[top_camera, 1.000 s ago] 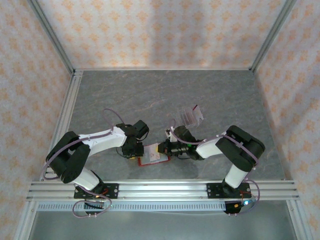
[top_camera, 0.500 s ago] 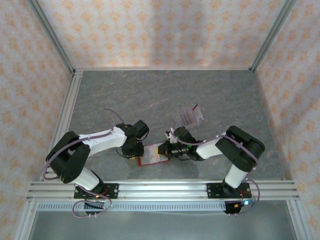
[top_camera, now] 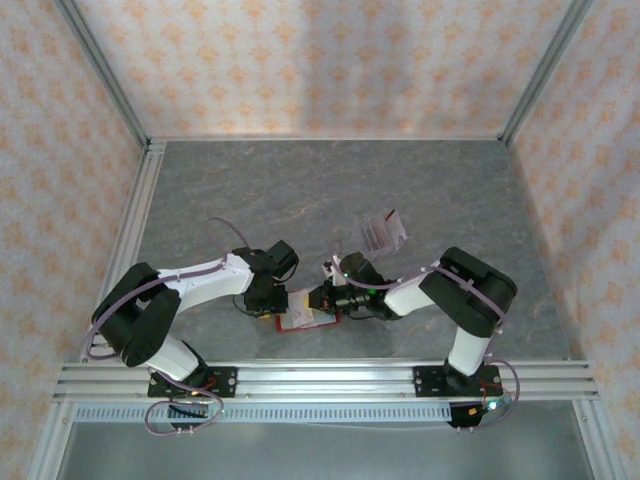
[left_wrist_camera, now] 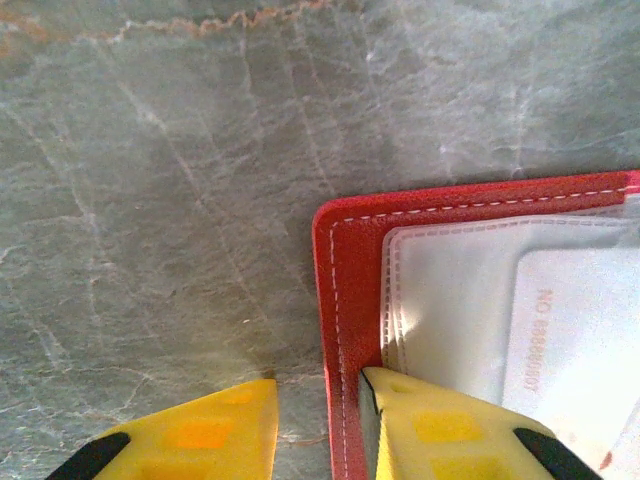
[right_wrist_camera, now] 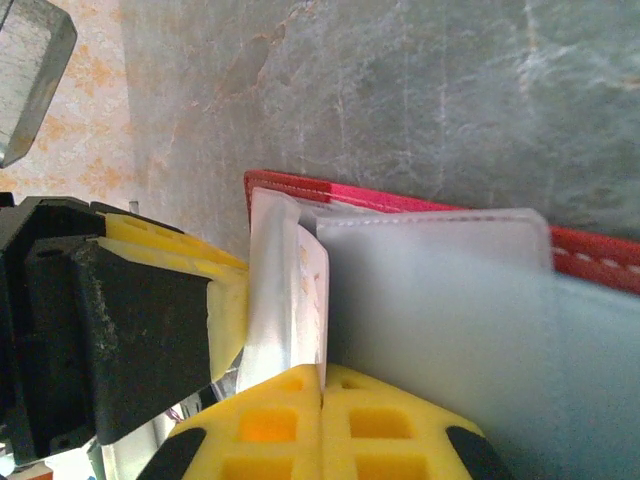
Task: Put the credit cards into the card holder
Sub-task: Insert the credit card into the card slot.
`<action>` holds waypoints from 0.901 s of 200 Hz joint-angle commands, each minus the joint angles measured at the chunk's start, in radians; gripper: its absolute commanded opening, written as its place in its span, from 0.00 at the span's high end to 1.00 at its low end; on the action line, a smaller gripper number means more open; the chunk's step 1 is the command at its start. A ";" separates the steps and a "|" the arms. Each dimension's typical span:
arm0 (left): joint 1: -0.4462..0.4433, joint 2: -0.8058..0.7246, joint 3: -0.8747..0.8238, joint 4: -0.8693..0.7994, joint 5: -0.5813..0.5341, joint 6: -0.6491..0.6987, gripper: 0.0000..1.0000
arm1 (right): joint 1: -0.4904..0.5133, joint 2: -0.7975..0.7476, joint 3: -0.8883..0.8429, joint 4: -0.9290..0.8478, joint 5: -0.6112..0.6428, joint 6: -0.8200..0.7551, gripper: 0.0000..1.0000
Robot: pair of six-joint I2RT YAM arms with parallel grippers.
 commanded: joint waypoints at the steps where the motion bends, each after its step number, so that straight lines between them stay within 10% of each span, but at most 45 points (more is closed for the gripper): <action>1: -0.015 0.015 -0.035 -0.010 -0.018 -0.009 0.71 | 0.020 0.038 0.015 0.015 0.010 0.008 1.00; 180: -0.020 -0.003 -0.052 -0.010 -0.017 -0.015 0.76 | 0.047 0.059 0.026 0.015 0.054 0.022 0.96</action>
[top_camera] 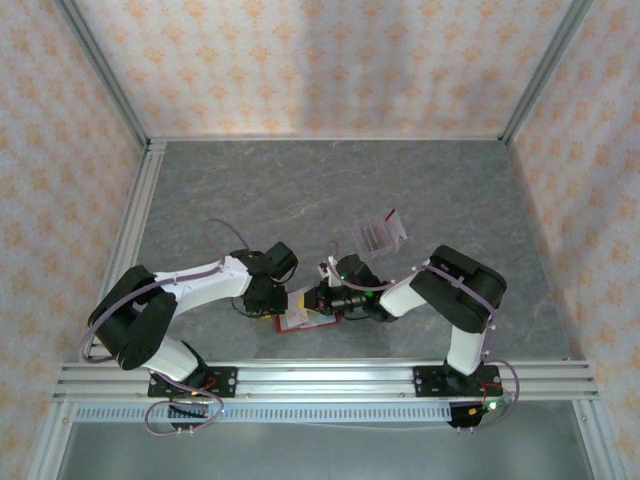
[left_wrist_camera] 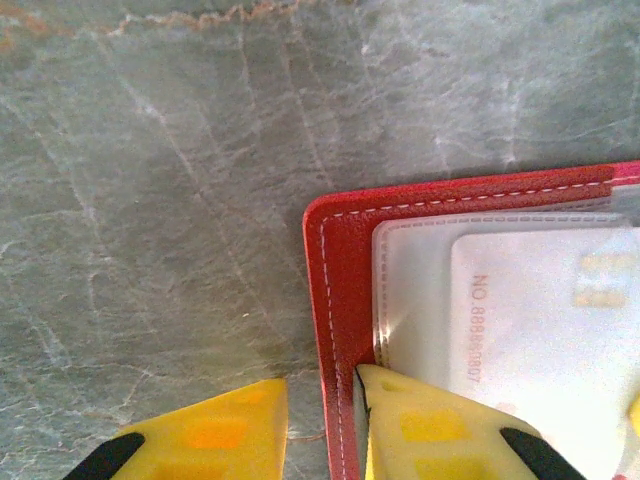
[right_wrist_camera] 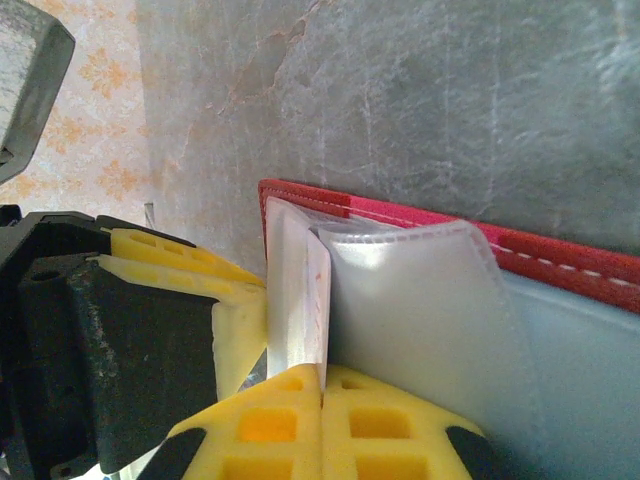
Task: Put the credit cards into the card holder
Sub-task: Insert the credit card into the card slot.
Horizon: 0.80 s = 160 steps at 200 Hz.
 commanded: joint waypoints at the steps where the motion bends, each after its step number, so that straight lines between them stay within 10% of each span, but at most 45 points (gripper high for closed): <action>1: -0.014 0.022 -0.031 -0.025 -0.013 -0.012 0.76 | 0.024 0.008 0.017 -0.068 0.050 -0.020 0.96; 160: 0.013 -0.080 -0.043 -0.048 -0.017 -0.016 0.75 | 0.042 -0.119 0.073 -0.332 0.136 -0.101 0.67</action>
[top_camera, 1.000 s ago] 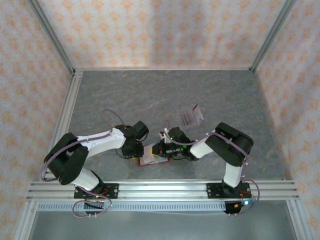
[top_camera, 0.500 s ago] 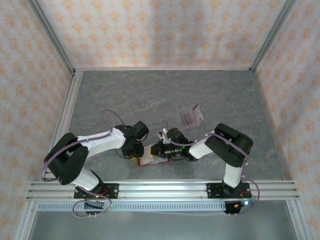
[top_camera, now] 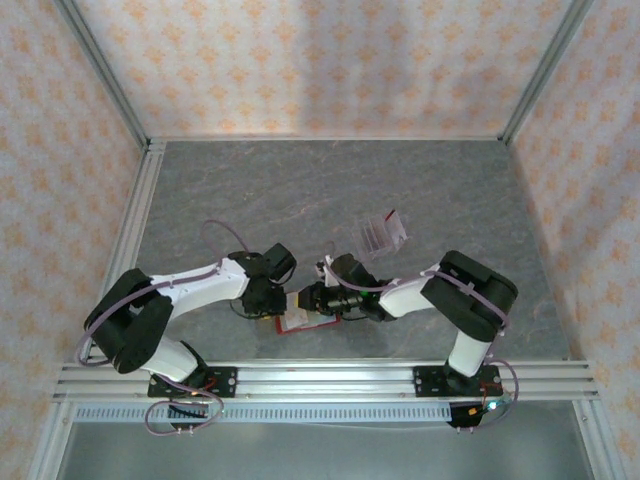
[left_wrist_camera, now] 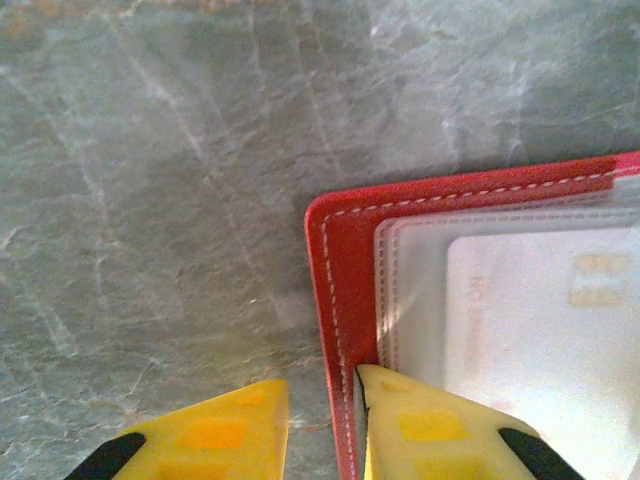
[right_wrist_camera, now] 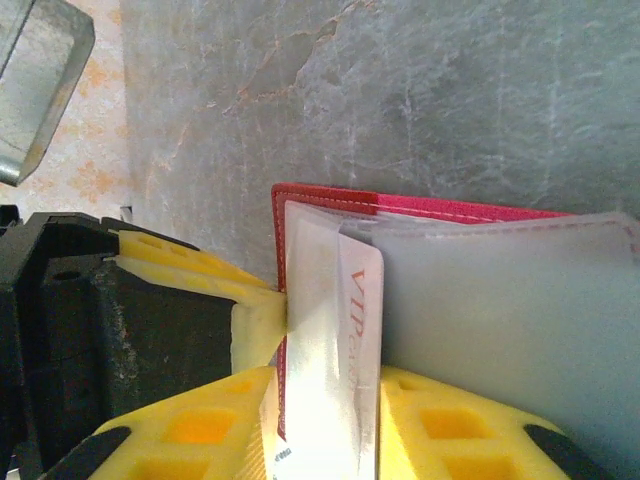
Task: Put the credit cards into the card holder
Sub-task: Insert the credit card into the card slot.
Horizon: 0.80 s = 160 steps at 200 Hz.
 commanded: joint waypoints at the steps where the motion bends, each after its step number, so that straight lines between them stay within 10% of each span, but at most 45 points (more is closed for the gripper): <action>1: 0.013 -0.046 -0.021 -0.049 -0.018 -0.016 0.75 | 0.005 -0.034 0.032 -0.155 0.051 -0.054 0.66; 69: 0.040 -0.084 -0.038 -0.027 0.006 0.004 0.75 | 0.005 -0.111 0.137 -0.450 0.093 -0.155 0.63; 160: 0.041 -0.044 -0.043 0.021 0.024 0.029 0.82 | 0.004 -0.075 0.256 -0.650 0.120 -0.227 1.00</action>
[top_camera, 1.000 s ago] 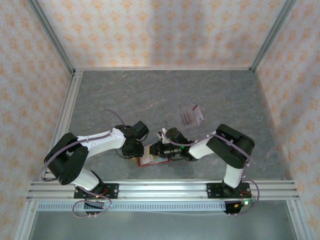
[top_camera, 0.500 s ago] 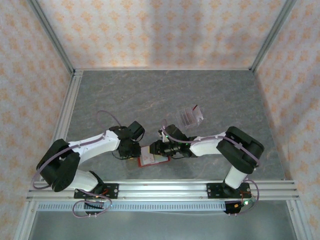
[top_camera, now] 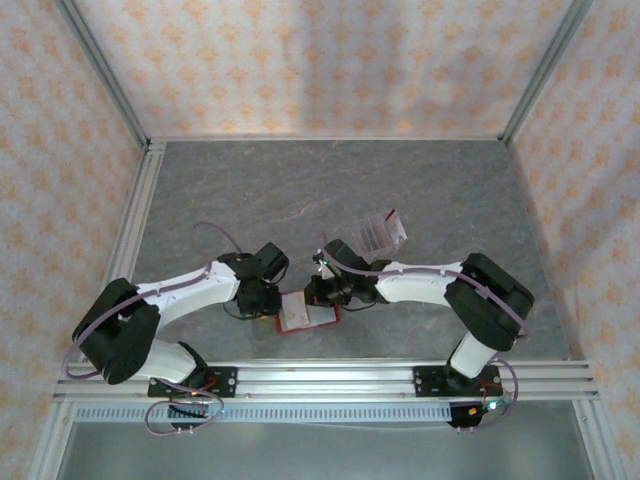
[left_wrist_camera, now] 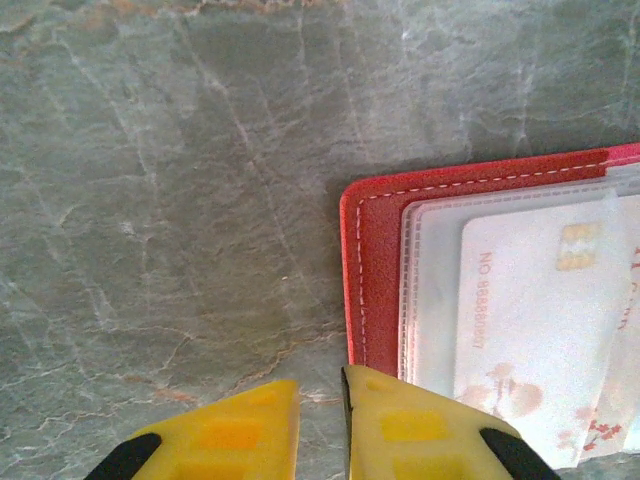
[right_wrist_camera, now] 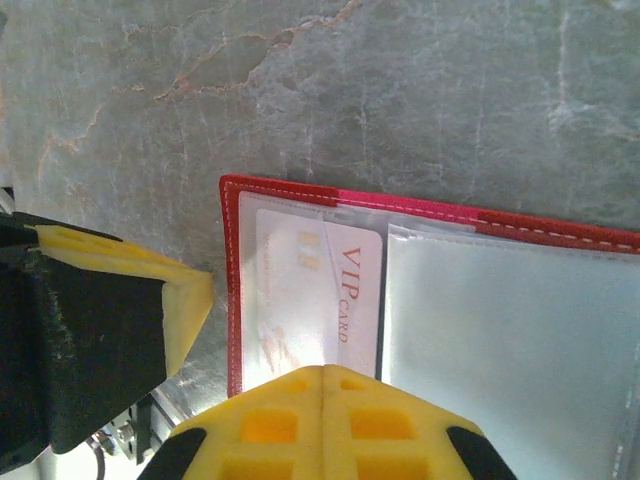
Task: Put the credit cards into the card holder
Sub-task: Insert the credit card into the card slot.
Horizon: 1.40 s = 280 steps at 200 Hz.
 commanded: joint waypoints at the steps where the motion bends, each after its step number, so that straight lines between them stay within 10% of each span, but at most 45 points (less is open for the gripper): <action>1: 0.012 0.021 -0.013 0.019 0.003 0.023 0.82 | 0.004 0.013 0.036 -0.084 0.032 -0.034 1.00; 280: 0.013 0.042 -0.057 0.067 0.013 0.016 0.83 | 0.045 0.133 0.145 -0.174 0.049 -0.071 1.00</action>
